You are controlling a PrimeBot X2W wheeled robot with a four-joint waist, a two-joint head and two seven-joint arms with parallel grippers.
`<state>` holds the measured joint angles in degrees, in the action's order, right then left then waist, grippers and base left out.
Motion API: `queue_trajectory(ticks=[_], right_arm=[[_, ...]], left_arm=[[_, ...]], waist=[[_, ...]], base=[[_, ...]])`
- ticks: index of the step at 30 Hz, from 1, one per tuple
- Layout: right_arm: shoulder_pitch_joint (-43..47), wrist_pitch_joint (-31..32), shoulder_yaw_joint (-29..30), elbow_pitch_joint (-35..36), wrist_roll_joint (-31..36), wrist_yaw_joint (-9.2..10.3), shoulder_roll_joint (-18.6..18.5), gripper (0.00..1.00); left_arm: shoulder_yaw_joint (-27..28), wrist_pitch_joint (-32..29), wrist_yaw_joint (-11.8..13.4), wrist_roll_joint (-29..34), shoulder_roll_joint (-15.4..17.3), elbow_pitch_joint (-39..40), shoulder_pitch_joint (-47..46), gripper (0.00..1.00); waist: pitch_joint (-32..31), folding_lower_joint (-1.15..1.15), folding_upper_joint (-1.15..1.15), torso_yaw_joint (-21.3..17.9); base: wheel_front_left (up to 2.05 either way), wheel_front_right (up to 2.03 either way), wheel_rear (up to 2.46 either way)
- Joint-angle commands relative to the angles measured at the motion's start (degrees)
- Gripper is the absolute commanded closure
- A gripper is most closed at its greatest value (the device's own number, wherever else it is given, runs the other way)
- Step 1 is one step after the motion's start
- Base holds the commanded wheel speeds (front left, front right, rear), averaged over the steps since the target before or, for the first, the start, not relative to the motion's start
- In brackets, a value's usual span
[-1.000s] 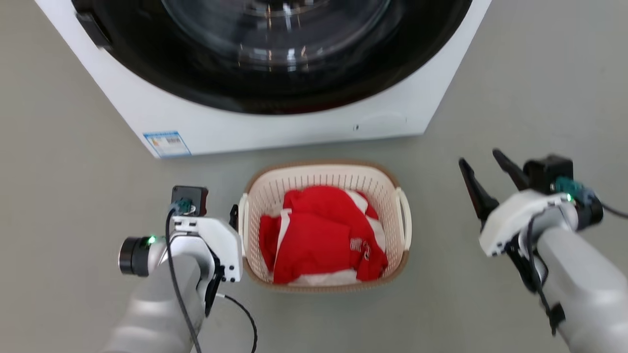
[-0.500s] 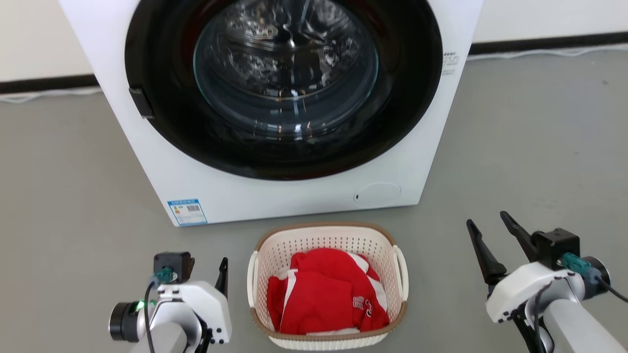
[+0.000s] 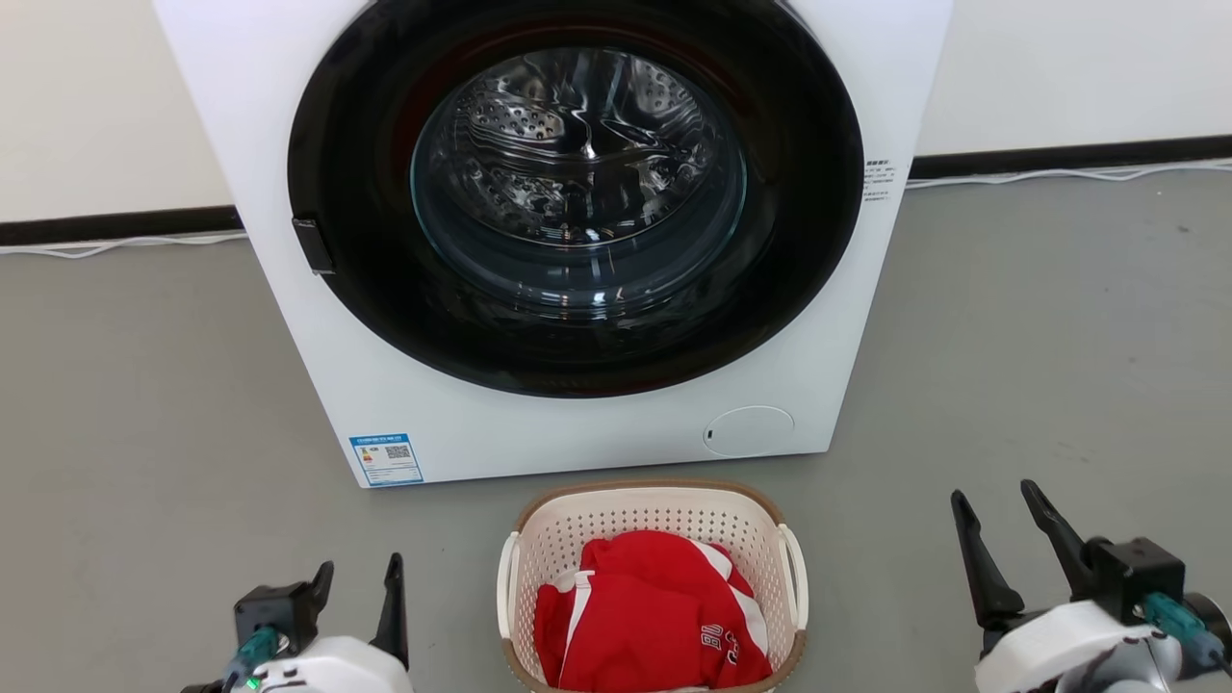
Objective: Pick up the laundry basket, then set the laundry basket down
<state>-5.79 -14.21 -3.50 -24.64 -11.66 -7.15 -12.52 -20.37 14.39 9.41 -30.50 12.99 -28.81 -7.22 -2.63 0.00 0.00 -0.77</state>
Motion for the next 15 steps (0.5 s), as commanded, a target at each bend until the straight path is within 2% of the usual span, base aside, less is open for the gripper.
queue_trajectory(ticks=[1,9,10,15], right_arm=[[-0.02,-0.79,-0.36,2.23,0.58,-0.34,-0.21,0.00],[3.08,-0.79,2.63,5.30,2.00,-0.34,0.92,0.00],[3.80,0.00,3.68,3.67,1.33,0.00,1.64,1.00],[5.97,0.20,3.21,0.74,1.06,0.06,3.33,1.00]], left_arm=[[3.03,0.61,0.16,1.13,0.98,2.18,-0.65,0.00],[8.42,0.61,-1.49,3.87,-0.05,6.11,2.96,0.00],[6.65,0.00,-1.39,3.59,-0.74,4.82,4.68,1.00],[6.24,-0.36,-1.41,2.98,-2.15,1.93,6.82,1.00]], waist=[[-0.17,0.00,0.00,0.07],[-0.53,0.00,0.00,0.11],[-0.55,0.00,0.00,0.11],[-0.57,0.00,0.00,0.12]], base=[[0.00,0.00,0.00],[0.00,0.00,0.00],[0.00,0.00,0.00],[0.00,0.00,0.00]])
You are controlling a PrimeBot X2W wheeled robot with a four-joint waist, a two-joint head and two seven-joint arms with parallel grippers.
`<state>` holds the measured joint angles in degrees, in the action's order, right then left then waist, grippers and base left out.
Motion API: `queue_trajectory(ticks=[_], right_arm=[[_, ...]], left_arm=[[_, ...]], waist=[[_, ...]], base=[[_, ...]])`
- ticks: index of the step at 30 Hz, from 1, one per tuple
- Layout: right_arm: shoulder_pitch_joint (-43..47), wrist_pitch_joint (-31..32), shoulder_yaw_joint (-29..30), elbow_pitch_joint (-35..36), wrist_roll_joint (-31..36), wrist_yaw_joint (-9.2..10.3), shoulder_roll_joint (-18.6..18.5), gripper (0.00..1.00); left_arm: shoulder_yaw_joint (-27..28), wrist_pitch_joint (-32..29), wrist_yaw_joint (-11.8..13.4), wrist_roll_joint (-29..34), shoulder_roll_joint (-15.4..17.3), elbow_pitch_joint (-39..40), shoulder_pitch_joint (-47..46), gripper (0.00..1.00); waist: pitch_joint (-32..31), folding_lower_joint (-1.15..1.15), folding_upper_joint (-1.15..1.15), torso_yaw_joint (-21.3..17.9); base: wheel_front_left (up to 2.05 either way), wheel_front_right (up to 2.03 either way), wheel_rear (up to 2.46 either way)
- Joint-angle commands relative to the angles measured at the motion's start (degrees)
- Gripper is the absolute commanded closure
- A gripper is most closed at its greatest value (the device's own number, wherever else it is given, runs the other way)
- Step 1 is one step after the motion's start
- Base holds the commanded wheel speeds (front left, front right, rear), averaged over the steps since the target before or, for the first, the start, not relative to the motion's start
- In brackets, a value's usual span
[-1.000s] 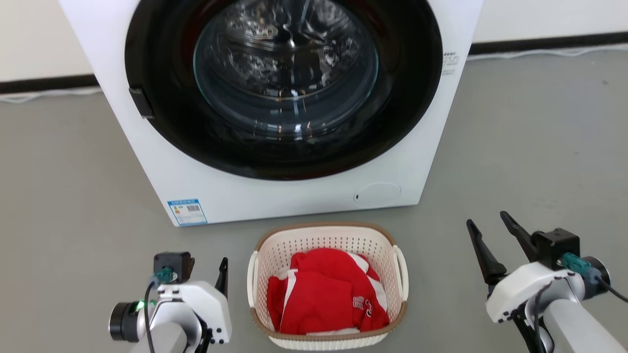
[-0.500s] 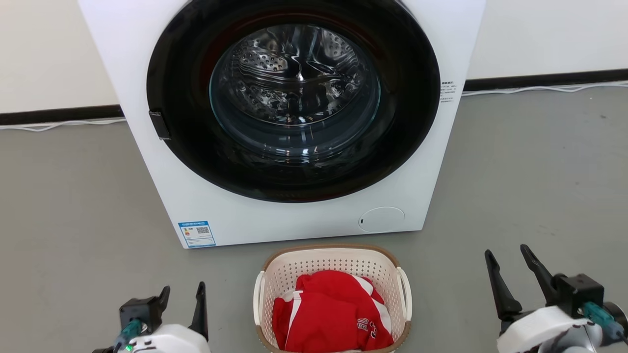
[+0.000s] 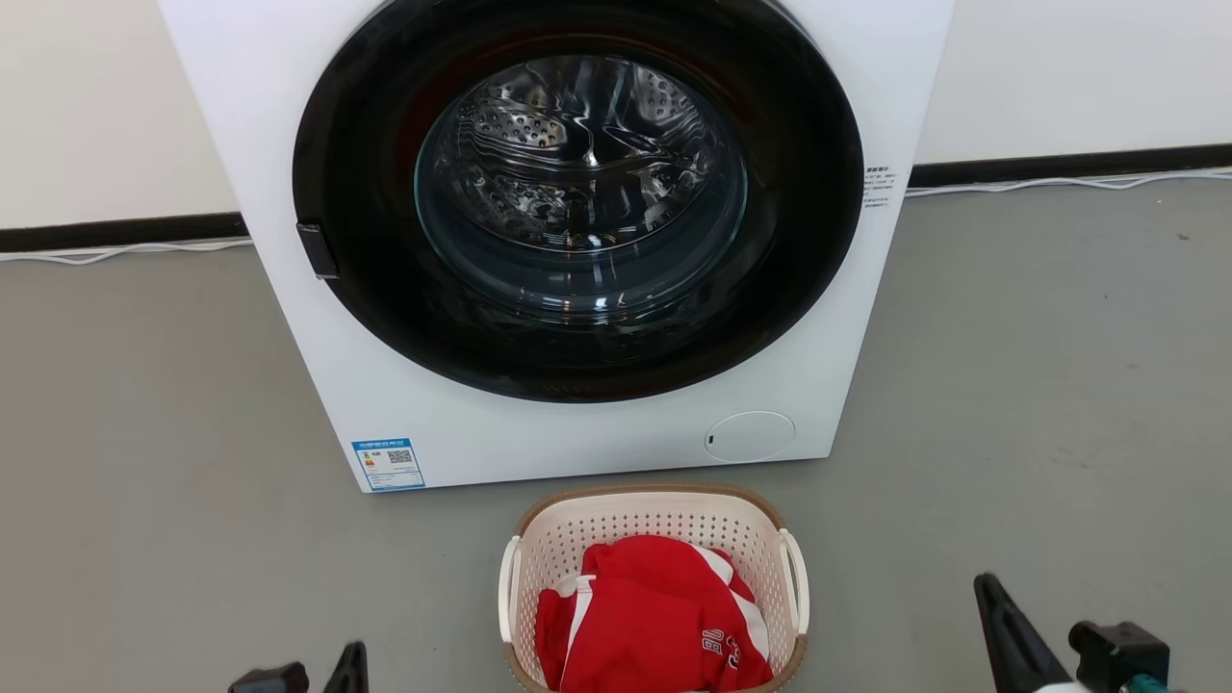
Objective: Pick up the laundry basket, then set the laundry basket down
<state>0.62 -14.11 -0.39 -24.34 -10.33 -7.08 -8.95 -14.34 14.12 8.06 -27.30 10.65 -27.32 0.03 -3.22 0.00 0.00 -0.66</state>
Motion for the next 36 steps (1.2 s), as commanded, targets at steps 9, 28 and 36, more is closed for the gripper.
queue_trajectory(ticks=[9,28,36], right_arm=[[-0.89,1.71,0.71,1.13,-6.14,-0.03,0.22,1.00],[-2.14,5.69,1.95,3.18,-22.53,-0.11,1.48,1.00],[-2.50,6.84,2.33,3.73,-27.11,-0.14,1.84,1.00]], left_arm=[[1.76,-1.64,-1.18,-4.88,-0.38,1.35,-0.82,1.00],[5.85,-5.70,-4.28,-17.85,-1.98,3.93,-2.01,1.00],[7.01,-6.85,-5.15,-21.48,-2.43,4.65,-2.34,1.00]], waist=[[0.16,-0.05,0.00,0.05],[0.94,0.00,0.00,0.18],[1.13,0.00,0.00,0.22]], base=[[0.00,0.00,0.00],[0.00,0.00,0.00],[0.00,0.00,0.00]])
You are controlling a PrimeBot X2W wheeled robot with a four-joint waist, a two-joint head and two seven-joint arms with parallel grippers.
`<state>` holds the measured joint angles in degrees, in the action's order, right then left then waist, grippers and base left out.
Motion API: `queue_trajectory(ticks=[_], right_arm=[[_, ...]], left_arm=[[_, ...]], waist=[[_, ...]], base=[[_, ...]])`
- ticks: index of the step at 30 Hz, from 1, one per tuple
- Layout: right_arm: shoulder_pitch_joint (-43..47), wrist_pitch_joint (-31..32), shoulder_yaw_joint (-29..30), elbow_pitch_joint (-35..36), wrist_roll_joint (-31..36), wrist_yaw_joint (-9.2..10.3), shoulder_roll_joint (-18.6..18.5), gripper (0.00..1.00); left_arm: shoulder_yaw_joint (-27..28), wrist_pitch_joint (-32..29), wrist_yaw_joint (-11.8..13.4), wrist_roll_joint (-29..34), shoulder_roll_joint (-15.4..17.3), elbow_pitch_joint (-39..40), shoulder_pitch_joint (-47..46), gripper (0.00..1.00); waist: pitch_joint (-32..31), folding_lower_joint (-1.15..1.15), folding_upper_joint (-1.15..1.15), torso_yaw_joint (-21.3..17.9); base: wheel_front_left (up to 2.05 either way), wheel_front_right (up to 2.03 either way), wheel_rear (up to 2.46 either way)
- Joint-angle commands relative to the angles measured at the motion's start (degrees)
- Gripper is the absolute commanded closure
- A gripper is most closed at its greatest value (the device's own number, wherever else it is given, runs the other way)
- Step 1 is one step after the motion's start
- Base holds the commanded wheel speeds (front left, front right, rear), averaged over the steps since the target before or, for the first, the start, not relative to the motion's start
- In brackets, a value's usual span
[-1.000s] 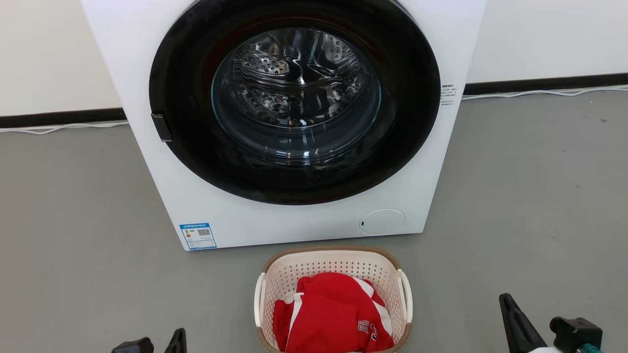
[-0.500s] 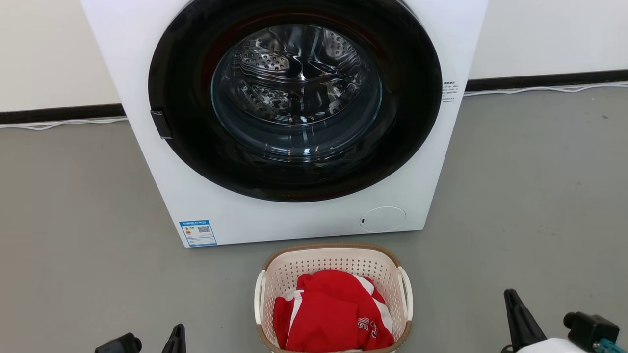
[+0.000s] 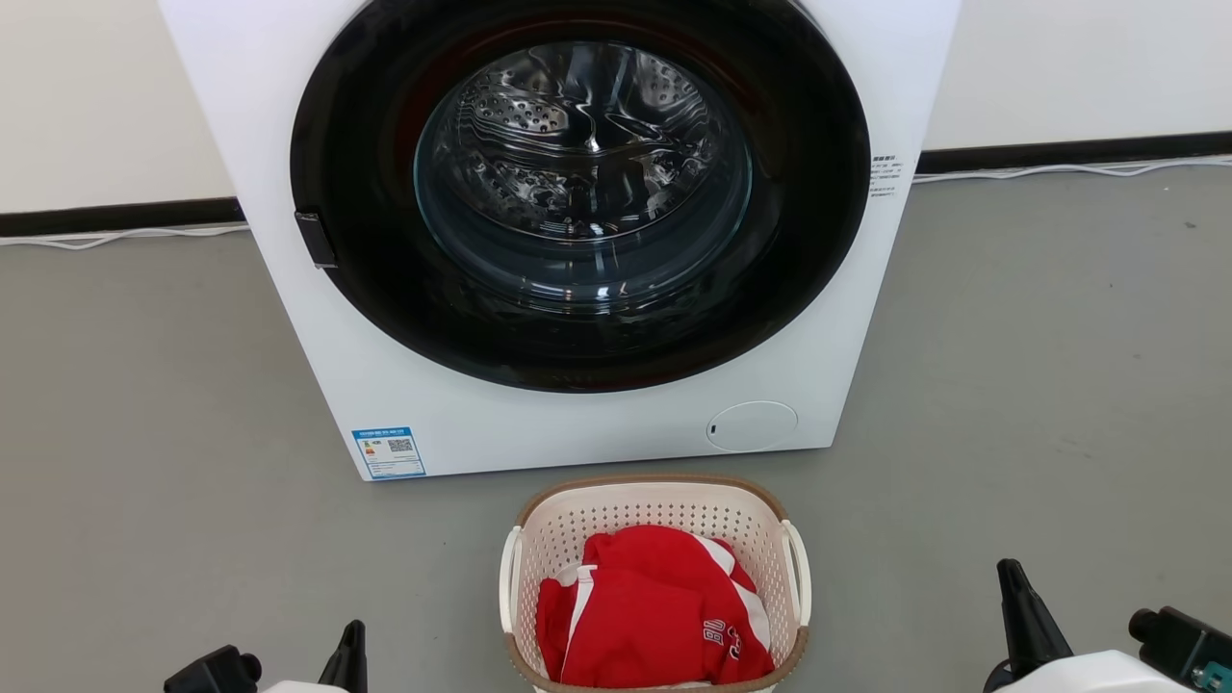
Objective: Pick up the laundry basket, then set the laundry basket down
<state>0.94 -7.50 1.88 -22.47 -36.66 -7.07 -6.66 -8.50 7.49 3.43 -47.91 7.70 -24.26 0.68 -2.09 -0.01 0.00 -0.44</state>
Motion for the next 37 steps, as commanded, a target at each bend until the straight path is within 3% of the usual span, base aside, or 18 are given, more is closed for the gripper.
queue_trajectory(ticks=[1,19,21,37], right_arm=[[-2.87,0.39,0.11,1.95,-1.44,-0.15,-0.40,1.00],[-3.90,3.69,1.22,3.52,-14.50,-0.21,0.61,1.00],[-4.21,4.68,1.55,3.99,-18.43,-0.23,0.92,1.00],[-4.98,7.15,2.37,5.17,-28.23,-0.28,1.68,1.00]], left_arm=[[1.34,-0.38,-0.65,-1.39,0.46,1.70,-3.03,1.00],[4.66,-3.68,-3.14,-11.75,-0.81,3.75,-3.96,1.00],[5.66,-4.67,-3.88,-14.86,-1.20,4.37,-4.24,1.00],[8.14,-7.14,-5.74,-22.63,-2.16,5.91,-4.94,1.00]], waist=[[0.02,0.01,0.00,0.01],[0.57,0.01,0.00,0.11],[0.73,0.01,0.00,0.14],[1.13,0.01,0.00,0.22]], base=[[0.00,0.00,0.00],[0.00,0.00,0.00],[0.00,0.00,0.00],[0.00,0.00,0.00]])
